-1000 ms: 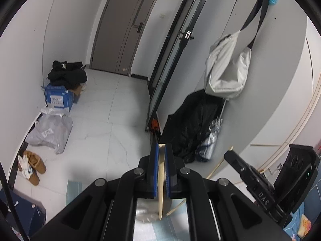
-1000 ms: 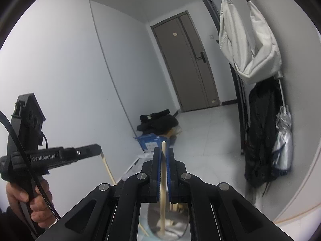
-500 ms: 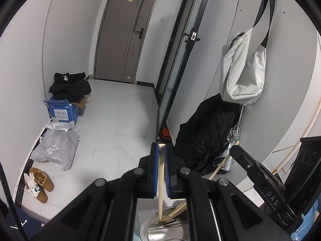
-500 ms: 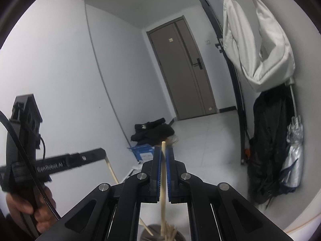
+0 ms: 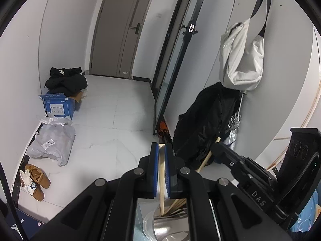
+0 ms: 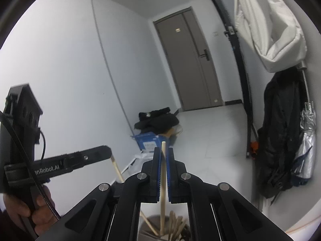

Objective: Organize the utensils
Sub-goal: 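Lower both chopsticks into the holder opening with both tools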

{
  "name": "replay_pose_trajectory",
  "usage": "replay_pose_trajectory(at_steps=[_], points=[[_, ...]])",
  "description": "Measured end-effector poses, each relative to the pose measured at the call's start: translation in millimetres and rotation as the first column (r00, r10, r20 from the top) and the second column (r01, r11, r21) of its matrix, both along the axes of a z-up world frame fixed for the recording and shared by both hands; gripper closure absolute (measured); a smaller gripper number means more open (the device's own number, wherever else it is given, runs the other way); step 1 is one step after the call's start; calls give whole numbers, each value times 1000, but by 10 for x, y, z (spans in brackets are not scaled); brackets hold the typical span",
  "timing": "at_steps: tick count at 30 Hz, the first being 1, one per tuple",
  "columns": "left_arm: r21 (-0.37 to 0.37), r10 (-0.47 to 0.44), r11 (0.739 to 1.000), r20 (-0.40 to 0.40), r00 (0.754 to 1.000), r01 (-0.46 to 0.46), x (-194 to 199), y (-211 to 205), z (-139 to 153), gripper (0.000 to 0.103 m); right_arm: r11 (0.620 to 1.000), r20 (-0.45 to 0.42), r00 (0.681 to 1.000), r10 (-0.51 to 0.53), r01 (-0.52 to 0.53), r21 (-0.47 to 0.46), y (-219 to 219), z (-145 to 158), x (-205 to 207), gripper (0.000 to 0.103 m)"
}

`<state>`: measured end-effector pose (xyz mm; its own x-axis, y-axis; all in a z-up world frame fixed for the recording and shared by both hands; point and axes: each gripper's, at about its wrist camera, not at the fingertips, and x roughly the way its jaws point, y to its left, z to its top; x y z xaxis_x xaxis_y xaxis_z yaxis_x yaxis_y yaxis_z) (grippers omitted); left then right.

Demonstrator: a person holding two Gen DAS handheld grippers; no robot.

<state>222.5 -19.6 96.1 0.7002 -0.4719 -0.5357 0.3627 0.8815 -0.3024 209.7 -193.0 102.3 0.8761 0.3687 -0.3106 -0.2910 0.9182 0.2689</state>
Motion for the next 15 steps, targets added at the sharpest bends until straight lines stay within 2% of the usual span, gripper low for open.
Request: replay_pose_trajectory(at_steps=[15], points=[[15,-69,997,-64,996,70,-115,-54,-166,101,995,-51,995,88,-90,-40,88,-317,-111,99]])
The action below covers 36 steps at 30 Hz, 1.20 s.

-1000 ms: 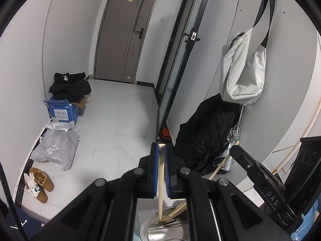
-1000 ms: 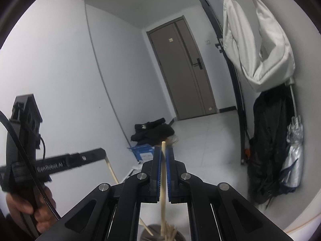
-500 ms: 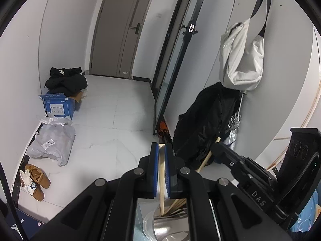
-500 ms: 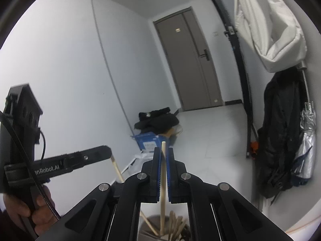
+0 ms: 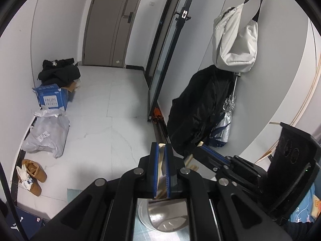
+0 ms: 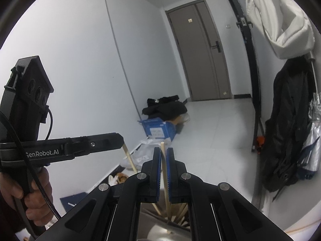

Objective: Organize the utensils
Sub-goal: 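Lower both chopsticks into the holder opening with both tools, then open the left tool releasing its chopstick while the right tool releases its chopstick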

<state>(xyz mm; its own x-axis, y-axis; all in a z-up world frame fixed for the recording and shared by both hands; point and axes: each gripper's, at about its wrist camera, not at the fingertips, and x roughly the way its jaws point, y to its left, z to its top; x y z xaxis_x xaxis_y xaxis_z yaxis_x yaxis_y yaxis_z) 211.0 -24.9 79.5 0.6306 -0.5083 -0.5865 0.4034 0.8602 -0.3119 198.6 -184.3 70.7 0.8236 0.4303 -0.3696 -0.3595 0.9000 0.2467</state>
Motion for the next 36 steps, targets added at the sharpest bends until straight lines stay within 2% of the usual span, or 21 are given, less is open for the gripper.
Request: replay_pose_trajectory(at_steps=[10,15,25,28,36], points=[[-22,12,1000,-53,999,-13,-91,32,-153,100,999,-107,993,48,-47,18,23,-279,49,98],[-44,10,999,-109,994,-15,-80,27,-262,100,998,-159,986,54,-47,51,-40,-384,69,98],[-77,-7,997,-176,984,-7,-104,42,-315,100,997,-196,978,69,-64,33,-70,-394,-55,95],[-53,10,998,-175,984,-20,-157,53,-275,100,998,-194,979,61,-57,24,-103,-374,-158,95],[-21,79,996,-167,983,-84,-405,126,-209,80,1000,-222,975,29,-28,10,-258,-459,-568,84]])
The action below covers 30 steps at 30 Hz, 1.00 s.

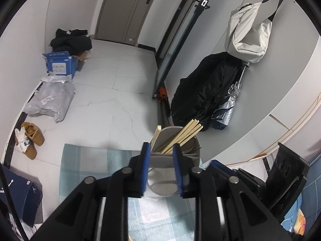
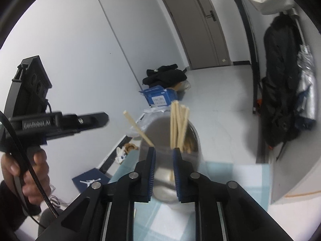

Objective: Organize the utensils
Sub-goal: 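Open the left tool releasing its chopstick while the right tool releases its chopstick, then lower the right tool onto a wooden chopstick on the cloth and close it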

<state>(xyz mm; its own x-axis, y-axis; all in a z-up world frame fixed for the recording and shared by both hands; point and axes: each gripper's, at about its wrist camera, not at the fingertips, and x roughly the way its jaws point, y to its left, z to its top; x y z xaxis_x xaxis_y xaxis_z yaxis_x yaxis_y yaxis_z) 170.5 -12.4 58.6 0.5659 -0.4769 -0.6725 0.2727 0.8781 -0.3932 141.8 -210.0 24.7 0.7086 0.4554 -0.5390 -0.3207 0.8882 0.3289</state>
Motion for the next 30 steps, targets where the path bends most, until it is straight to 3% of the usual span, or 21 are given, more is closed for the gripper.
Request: replay_pose_trajectory(at_steps=[2,4,7,11,15,20,30], points=[[6,23,1000,10,1000,-23,-65,19,11,67,1000,4,1000,-11,11,-3,-35,13,-99,80],[36,52,998,33,998,-53,-183,16,45,65,1000,19,999,-28,28,-6,-73,41,-243,69],[56,76,995,70,995,-80,-363,26,117,63,999,38,998,-40,40,1,-104,114,-414,67],[78,127,987,151,980,-140,-642,34,233,36,999,81,995,-53,54,1,-129,226,-669,58],[87,163,979,208,964,-184,-903,43,289,31,998,115,991,-69,69,5,-80,316,-906,42],[69,217,968,249,944,-241,-1136,134,249,19,997,127,989,-73,74,1,-46,301,-1169,39],[64,292,945,280,915,-321,-1400,226,36,7,996,142,987,-81,84,-12,36,159,-1538,28]])
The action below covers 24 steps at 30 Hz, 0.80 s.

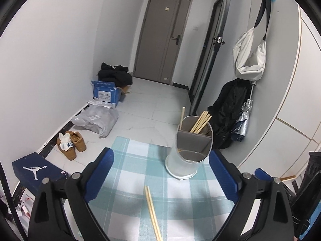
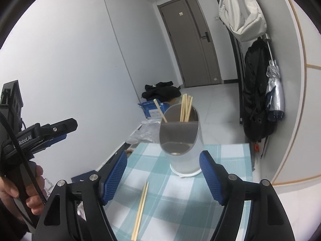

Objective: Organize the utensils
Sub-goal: 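Lower the right tool onto a wooden chopstick on the cloth and close it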

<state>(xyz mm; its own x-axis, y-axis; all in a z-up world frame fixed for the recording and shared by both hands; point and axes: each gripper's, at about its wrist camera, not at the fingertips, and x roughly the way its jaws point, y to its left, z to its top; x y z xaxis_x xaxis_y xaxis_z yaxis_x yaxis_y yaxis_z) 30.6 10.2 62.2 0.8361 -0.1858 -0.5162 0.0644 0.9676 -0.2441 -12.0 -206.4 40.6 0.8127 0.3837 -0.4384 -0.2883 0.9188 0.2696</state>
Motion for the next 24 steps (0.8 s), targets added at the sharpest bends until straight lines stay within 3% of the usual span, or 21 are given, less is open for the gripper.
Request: replay_pose_trajectory(at_steps=[10,15,24], points=[[21,42,999,-10,999,-42,-108,86,-388,1,999,-53,999,-9,7,-39,110,-344,-86,17],[49,76,996,-56,996,-73,-40,166,-694,1,998,-114,994,-4,-4,-70,146,-564,-29,17],[16,80,997,-148,986,-78,79,304,-934,1,991,-253,967,-39,6,-130,257,-976,160,16]])
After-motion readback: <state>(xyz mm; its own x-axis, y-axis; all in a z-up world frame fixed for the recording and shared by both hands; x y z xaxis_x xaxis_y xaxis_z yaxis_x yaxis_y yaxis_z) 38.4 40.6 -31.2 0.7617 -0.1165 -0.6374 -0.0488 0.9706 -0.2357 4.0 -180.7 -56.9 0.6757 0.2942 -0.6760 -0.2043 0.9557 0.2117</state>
